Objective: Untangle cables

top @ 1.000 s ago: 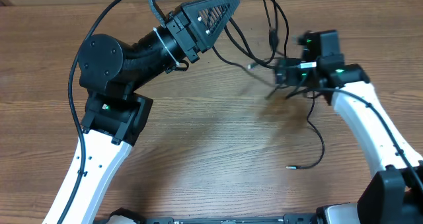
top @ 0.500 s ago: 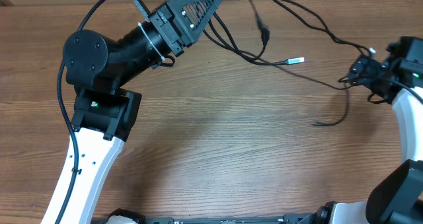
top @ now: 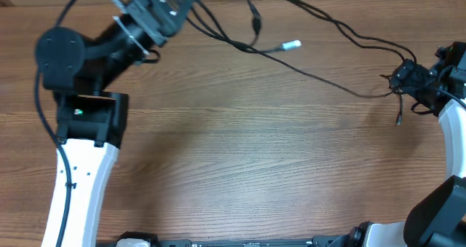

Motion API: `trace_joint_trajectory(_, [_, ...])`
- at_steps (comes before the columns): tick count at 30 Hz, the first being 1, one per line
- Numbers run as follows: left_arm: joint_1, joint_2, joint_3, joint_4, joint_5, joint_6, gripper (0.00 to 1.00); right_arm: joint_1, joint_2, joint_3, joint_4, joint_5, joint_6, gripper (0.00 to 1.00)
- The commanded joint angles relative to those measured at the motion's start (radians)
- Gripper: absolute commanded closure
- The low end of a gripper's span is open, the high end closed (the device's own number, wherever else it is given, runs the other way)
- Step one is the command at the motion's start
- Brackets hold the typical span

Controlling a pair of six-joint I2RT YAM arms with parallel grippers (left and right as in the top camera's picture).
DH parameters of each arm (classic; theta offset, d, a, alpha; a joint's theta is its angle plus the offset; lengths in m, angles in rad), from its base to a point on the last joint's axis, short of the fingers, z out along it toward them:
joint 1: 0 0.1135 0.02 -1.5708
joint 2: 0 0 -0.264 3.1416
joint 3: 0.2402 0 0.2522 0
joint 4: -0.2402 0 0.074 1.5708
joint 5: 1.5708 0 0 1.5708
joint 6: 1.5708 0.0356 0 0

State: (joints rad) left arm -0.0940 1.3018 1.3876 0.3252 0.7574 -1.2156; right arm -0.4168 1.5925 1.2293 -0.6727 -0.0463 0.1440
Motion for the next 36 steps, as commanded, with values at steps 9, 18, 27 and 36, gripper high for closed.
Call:
trace_joint_trajectory(9, [0.185, -0.029, 0.02, 0.023, -0.027, -0.068, 0.96, -0.044, 0.003, -0.013, 0.005, 0.051, 0.013, 0.0])
trace_joint_trajectory(18, [0.185, -0.028, 0.02, -0.026, 0.036, -0.071, 0.96, -0.043, 0.003, -0.013, 0.005, -0.013, 0.013, 0.0])
trace_joint_trajectory(27, [0.185, -0.028, 0.02, -0.037, 0.048, -0.064, 0.96, -0.043, 0.003, -0.013, 0.002, -0.033, 0.006, 0.0])
trace_joint_trajectory(36, [0.185, -0.027, 0.02, -0.059, -0.001, -0.034, 0.96, -0.043, 0.003, -0.013, -0.055, -0.576, -0.387, 0.0])
